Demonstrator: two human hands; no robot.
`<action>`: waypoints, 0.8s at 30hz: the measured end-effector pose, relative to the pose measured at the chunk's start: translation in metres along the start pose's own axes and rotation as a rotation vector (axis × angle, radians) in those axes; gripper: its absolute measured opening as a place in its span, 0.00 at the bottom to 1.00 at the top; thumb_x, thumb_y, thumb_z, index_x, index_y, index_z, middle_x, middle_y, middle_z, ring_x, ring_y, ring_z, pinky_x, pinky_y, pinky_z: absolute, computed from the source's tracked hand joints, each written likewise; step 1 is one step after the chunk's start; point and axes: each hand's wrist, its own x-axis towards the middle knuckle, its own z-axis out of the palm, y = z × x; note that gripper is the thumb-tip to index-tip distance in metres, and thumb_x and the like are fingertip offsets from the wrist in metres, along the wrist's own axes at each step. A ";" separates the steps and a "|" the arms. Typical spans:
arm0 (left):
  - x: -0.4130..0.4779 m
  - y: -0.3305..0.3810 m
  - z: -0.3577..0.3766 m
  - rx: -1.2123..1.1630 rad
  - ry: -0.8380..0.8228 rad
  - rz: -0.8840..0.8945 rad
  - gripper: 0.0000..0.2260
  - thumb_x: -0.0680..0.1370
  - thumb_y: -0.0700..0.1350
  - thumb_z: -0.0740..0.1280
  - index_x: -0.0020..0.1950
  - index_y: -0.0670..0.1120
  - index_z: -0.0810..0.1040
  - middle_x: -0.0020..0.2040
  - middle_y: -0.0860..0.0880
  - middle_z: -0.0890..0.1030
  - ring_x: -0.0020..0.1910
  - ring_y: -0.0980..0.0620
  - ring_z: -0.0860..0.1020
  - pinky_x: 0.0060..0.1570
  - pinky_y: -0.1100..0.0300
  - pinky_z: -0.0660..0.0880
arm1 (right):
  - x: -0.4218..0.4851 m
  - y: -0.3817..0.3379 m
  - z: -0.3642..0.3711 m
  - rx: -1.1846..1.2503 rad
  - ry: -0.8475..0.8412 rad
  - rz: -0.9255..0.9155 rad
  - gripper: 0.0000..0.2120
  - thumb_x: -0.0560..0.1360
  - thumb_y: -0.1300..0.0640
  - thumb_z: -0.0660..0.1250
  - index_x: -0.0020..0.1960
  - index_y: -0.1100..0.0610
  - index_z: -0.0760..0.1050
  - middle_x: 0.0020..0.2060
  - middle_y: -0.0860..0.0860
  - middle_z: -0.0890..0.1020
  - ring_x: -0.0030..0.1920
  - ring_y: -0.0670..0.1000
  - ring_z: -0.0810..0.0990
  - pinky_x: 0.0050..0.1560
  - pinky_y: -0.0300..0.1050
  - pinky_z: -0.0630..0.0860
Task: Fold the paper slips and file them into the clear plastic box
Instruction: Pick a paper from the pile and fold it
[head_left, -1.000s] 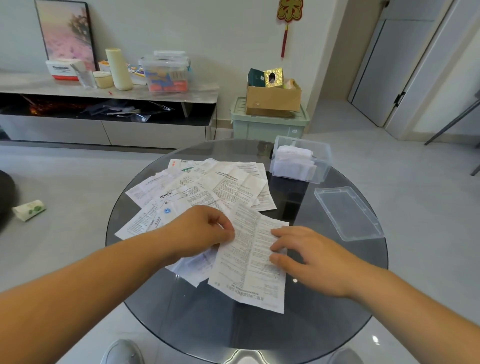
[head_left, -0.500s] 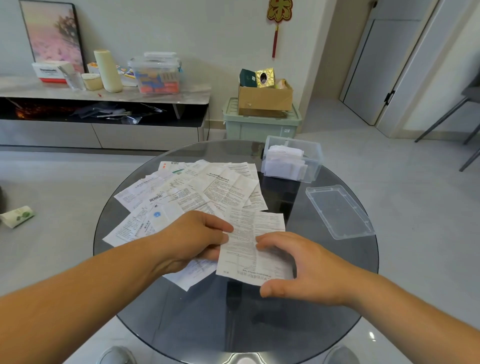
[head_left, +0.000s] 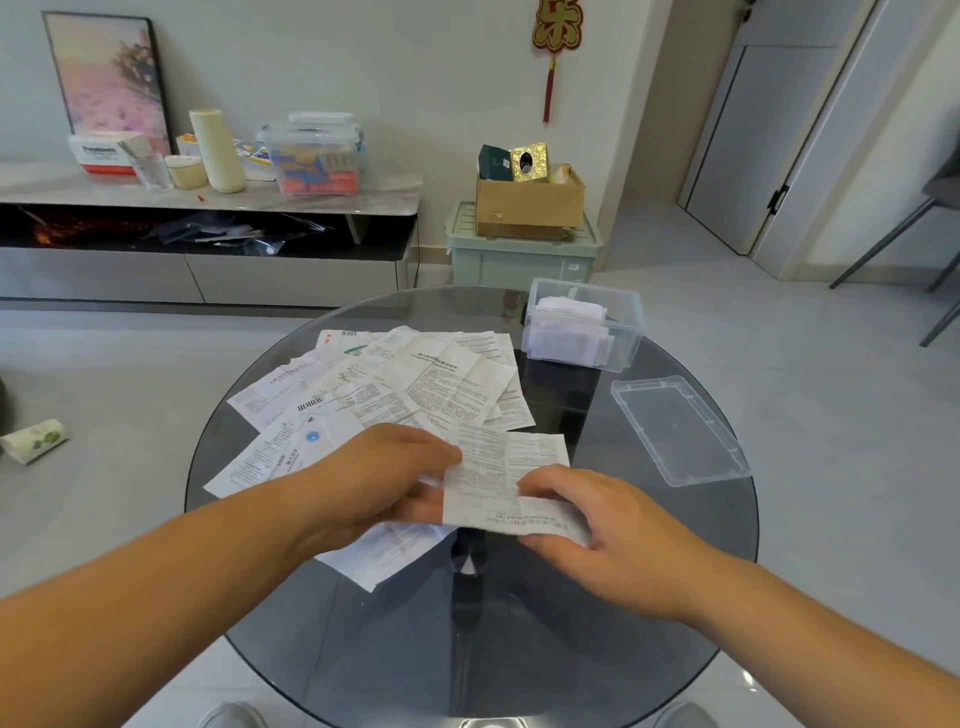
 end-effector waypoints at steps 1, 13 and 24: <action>-0.001 0.000 -0.002 0.226 0.058 0.075 0.11 0.82 0.51 0.66 0.57 0.46 0.83 0.52 0.50 0.86 0.47 0.51 0.85 0.51 0.51 0.83 | 0.001 0.001 -0.001 0.013 0.001 0.004 0.19 0.78 0.38 0.64 0.66 0.40 0.70 0.62 0.35 0.76 0.59 0.39 0.74 0.57 0.33 0.74; 0.015 -0.021 -0.007 1.017 0.187 0.581 0.24 0.75 0.71 0.57 0.47 0.55 0.82 0.42 0.59 0.81 0.46 0.59 0.78 0.48 0.58 0.76 | 0.024 0.007 -0.013 0.171 0.119 0.165 0.15 0.76 0.38 0.66 0.61 0.38 0.71 0.52 0.35 0.81 0.54 0.39 0.79 0.53 0.39 0.75; 0.049 -0.033 0.005 1.149 0.484 0.564 0.32 0.73 0.65 0.69 0.69 0.51 0.64 0.67 0.52 0.66 0.66 0.49 0.65 0.67 0.51 0.64 | 0.040 0.024 0.008 -0.099 0.299 0.286 0.35 0.75 0.43 0.71 0.76 0.46 0.57 0.66 0.46 0.67 0.67 0.49 0.68 0.60 0.43 0.70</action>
